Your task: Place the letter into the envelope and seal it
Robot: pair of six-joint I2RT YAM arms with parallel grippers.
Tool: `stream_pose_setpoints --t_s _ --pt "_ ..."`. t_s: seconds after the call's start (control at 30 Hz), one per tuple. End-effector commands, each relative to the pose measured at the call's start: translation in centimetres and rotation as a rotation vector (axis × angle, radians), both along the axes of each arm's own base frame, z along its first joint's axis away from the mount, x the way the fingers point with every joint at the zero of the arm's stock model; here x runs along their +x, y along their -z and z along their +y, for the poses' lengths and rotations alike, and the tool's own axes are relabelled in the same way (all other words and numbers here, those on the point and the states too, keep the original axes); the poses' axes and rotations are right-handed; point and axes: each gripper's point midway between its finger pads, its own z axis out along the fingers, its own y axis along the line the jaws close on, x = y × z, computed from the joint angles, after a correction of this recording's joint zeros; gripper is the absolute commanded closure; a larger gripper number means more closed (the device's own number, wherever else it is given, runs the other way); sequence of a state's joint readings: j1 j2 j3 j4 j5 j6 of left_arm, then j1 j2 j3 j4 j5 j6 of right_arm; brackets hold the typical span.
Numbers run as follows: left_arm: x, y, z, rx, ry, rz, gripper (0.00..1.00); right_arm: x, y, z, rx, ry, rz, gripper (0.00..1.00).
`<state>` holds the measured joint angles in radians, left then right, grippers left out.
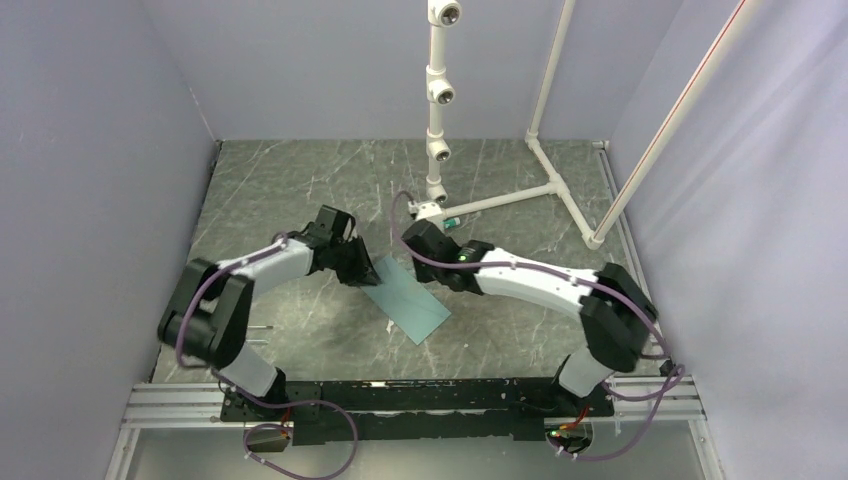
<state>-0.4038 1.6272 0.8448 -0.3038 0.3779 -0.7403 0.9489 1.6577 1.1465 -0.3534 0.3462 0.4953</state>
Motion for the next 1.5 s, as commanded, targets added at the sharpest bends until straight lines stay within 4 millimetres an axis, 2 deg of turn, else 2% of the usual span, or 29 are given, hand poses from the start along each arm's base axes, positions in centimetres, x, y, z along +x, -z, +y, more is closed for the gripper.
stream_pose_setpoints --t_s 0.0,0.07,0.17,0.27,0.3,0.4,0.47,0.57,0.7,0.87,1.0,1.13,1.47 --pt "3.5 -7.8 1.2 0.01 -0.066 -0.347 0.69 -0.3 -0.7 -6.2 -0.016 0.207 -0.034 0.81" --pt "4.3 -10.1 2.3 0.039 -0.105 -0.453 0.57 -0.5 -0.7 -8.7 -0.004 0.286 -0.041 0.76" --pt "5.1 -12.7 3.7 0.072 -0.158 -0.583 0.49 -0.1 -0.8 -11.8 0.034 0.383 -0.051 0.68" --pt "5.5 -14.5 3.9 0.056 -0.157 -0.676 0.41 1.2 -0.9 -12.6 0.109 0.407 -0.036 0.6" --pt "5.5 -14.9 3.8 0.049 -0.148 -0.694 0.39 1.8 -0.8 -12.8 0.12 0.41 -0.033 0.55" --pt "5.7 -15.1 3.4 0.04 -0.129 -0.7 0.27 4.3 -0.6 -13.0 0.135 0.365 -0.057 0.44" --pt "5.8 -15.0 3.1 0.034 -0.123 -0.69 0.22 6.0 -0.2 -12.7 0.162 0.317 -0.047 0.43" --pt "5.9 -14.4 2.5 0.019 -0.103 -0.659 0.13 8.9 0.6 -13.4 0.22 0.354 -0.015 0.45" --pt "5.8 -13.6 1.4 -0.015 -0.063 -0.618 0.11 12.5 1.0 -12.4 0.326 0.357 0.045 0.5" --pt "6.1 -13.0 0.5 -0.039 -0.032 -0.582 0.13 14.8 2.2 -11.4 0.384 0.46 0.173 0.52" --pt "6.3 -12.5 0.3 -0.038 -0.03 -0.569 0.13 15.1 3.4 -10.5 0.476 0.59 0.281 0.53" --pt "6.5 -12.2 0.3 -0.029 -0.028 -0.56 0.14 15.5 5.1 -10.2 0.489 0.677 0.345 0.54" --pt "6.3 -11.4 1.0 0.011 -0.031 -0.546 0.14 16.3 8.1 -11.6 0.384 0.839 0.389 0.55"
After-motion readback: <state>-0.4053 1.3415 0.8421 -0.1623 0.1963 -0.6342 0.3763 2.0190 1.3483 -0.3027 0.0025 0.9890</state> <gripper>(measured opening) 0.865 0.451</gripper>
